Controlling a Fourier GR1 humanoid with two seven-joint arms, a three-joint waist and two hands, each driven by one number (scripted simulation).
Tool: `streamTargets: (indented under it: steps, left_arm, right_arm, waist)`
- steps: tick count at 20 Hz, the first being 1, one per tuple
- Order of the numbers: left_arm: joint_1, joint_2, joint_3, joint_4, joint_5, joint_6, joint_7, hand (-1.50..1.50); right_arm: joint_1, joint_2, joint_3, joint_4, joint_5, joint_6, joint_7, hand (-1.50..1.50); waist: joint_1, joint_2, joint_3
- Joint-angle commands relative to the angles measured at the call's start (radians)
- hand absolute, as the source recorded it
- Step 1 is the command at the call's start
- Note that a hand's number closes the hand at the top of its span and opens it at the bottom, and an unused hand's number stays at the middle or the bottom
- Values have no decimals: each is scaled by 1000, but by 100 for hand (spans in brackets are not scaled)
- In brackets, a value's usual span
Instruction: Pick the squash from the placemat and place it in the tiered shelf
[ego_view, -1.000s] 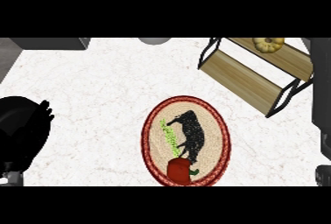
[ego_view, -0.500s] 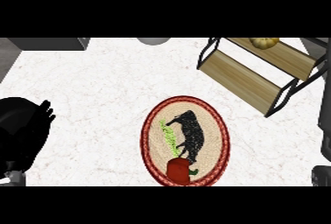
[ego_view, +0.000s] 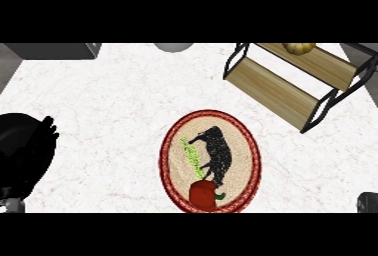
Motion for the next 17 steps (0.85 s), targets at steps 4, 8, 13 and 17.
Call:
streamTargets:
  steps: [4, 8, 13, 17]
  left_arm:
    - [-12, -6, 24, 20, 8, 0, 8, 0]
    - [29, -2, 40, 51, 13, -20, -38, 0]
    - [98, 8, 49, 0, 11, -17, -27, 0]
    - [89, -13, 52, 6, -2, 18, -37, 0]
  right_arm:
    - [33, -97, -64, -365, -96, 245, 202, -150]
    - [13, -187, -162, -501, -164, 409, 304, -150]
    - [102, -232, -272, -598, -295, 577, 327, -150]
    - [136, -283, -400, -649, -428, 646, 300, -150]
  waist:
    - [-24, -6, -1]
    - [-51, -18, -2]
    - [-75, -36, -1]
    - [-98, -39, 0]
